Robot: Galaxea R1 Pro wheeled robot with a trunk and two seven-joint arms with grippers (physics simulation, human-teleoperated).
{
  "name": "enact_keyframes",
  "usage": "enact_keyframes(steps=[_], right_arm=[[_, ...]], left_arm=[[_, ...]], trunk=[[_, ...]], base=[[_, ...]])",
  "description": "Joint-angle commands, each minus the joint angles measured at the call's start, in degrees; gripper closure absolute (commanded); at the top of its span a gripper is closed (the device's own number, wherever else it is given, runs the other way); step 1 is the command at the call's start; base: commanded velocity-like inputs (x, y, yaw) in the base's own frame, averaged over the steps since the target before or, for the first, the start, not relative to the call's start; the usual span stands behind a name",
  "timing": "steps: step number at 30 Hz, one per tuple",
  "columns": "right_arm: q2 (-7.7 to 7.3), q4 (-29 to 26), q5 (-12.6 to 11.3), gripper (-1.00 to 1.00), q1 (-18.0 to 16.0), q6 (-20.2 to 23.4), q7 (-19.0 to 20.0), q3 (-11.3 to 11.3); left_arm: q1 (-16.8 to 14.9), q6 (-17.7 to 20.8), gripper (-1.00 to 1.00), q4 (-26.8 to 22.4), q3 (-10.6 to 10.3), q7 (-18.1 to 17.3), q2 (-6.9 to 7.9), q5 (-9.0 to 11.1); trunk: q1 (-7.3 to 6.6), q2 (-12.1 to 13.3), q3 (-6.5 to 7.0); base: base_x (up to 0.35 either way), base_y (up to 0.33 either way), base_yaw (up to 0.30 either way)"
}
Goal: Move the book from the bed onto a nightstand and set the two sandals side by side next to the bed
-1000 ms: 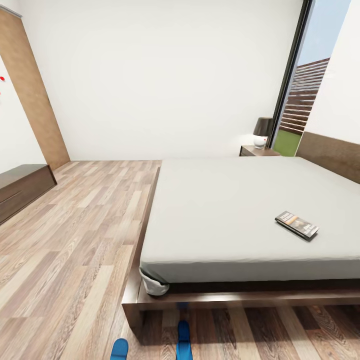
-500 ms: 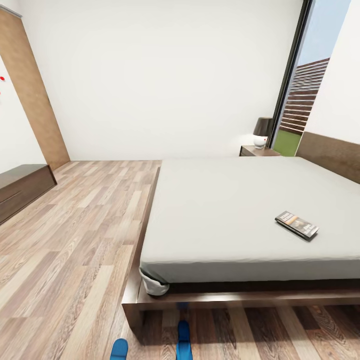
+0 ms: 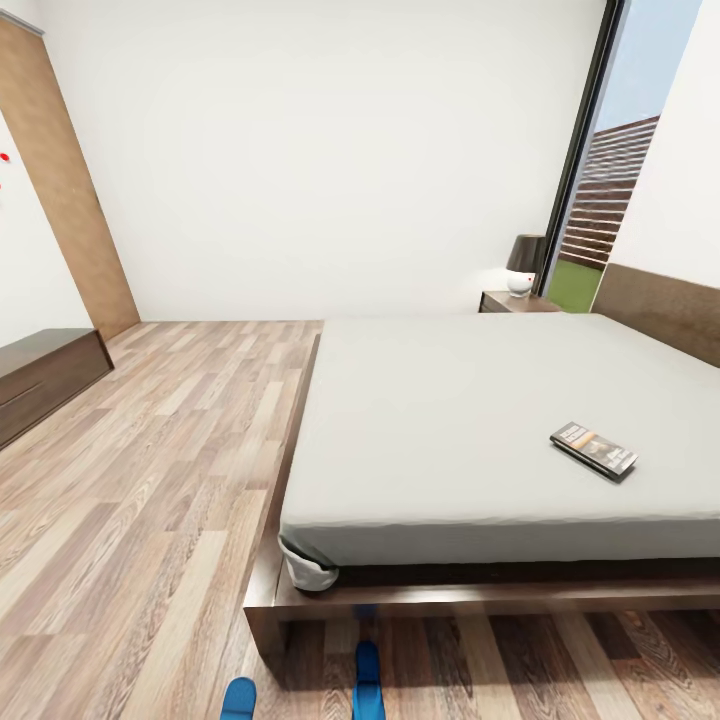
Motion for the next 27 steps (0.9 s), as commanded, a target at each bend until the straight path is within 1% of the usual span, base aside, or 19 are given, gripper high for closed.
enact_keyframes(steps=[1,5,6,8,9,10,11,12,17,20,23,24,26,27], right_arm=[[-0.35,-1.4,0.4,-1.0,0.0,-0.8,-1.7,-3.6],[-0.71,-4.0,0.4,-1.0,0.0,-2.4,-2.7,-9.0],[-0.8,-4.7,0.5,-1.0,0.0,-3.2,-1.5,-10.7],[-0.86,-5.2,0.5,-1.0,0.0,-3.9,0.6,-11.8],[-0.9,-5.4,0.5,-1.0,0.0,-4.3,2.3,-12.1],[-1.07,-5.8,0.6,-1.0,0.0,-4.8,7.2,-12.8],[-1.07,-5.8,0.6,-1.0,0.0,-4.8,7.2,-12.8],[-1.72,-6.0,0.6,-1.0,0.1,-5.2,13.2,-13.2],[-4.65,-6.3,0.5,-1.0,1.0,-5.7,29.0,-13.8],[-5.94,-6.4,0.5,-1.0,1.4,-6.5,36.1,-14.1],[-6.77,-6.4,0.5,-1.0,1.7,-8.7,40.8,-15.2],[-7.07,-6.4,0.5,-1.0,1.7,-9.6,42.0,-16.0],[-7.84,-6.4,0.4,-1.0,1.9,-11.0,44.7,-18.4],[-8.96,-6.5,0.4,-1.0,2.2,-12.0,49.3,-22.1]], left_arm=[[0.0,0.1,1.0,0.0,0.2,0.2,0.0,-0.6],[0.0,0.1,1.0,0.0,0.2,0.2,-0.04,-0.6],[0.0,0.1,1.0,0.0,0.2,0.2,-0.05,-0.6],[0.0,0.1,1.0,0.0,0.2,0.2,-0.06,-0.6],[0.0,0.1,1.0,0.0,0.2,0.2,-0.06,-0.6],[0.0,0.1,1.0,0.0,0.2,0.2,-0.07,-0.6],[0.0,0.1,1.0,0.0,0.2,0.2,-0.07,-0.6],[0.0,0.1,1.0,0.0,0.2,0.2,-0.07,-0.6],[0.0,0.1,1.0,0.0,0.2,0.2,-0.07,-0.6],[0.0,0.1,1.0,0.0,0.2,0.2,-0.07,-0.6],[0.0,0.1,1.0,0.0,0.2,0.2,-0.07,-0.6],[0.0,0.1,1.0,0.0,0.2,0.2,-0.09,-0.6],[0.0,0.1,1.0,-0.1,0.2,0.2,-0.12,-0.6],[0.0,0.1,1.0,-0.1,0.2,0.2,-0.13,-0.6]], trunk=[[-0.01,0.0,-0.04],[-0.01,0.0,-0.04],[-0.01,0.0,-0.04],[-0.01,0.0,-0.04],[-0.01,0.0,-0.04],[-0.01,0.0,-0.04],[-0.01,0.0,-0.04],[-0.01,0.0,-0.04],[-0.01,0.0,-0.04],[-0.01,0.0,-0.04],[-0.01,0.0,-0.04],[-0.01,0.0,-0.04],[-0.01,0.0,-0.04],[-0.01,0.0,-0.04]], base=[[0.0,0.0,0.0],[0.0,0.0,0.0],[0.0,0.0,0.0],[0.0,0.0,0.0],[0.0,0.0,0.0],[0.0,0.0,0.0],[0.0,0.0,0.0],[0.0,0.0,0.0],[0.0,0.0,0.0],[0.0,0.0,0.0],[0.0,0.0,0.0],[0.0,0.0,0.0],[0.0,0.0,0.0],[0.0,0.0,0.0]])
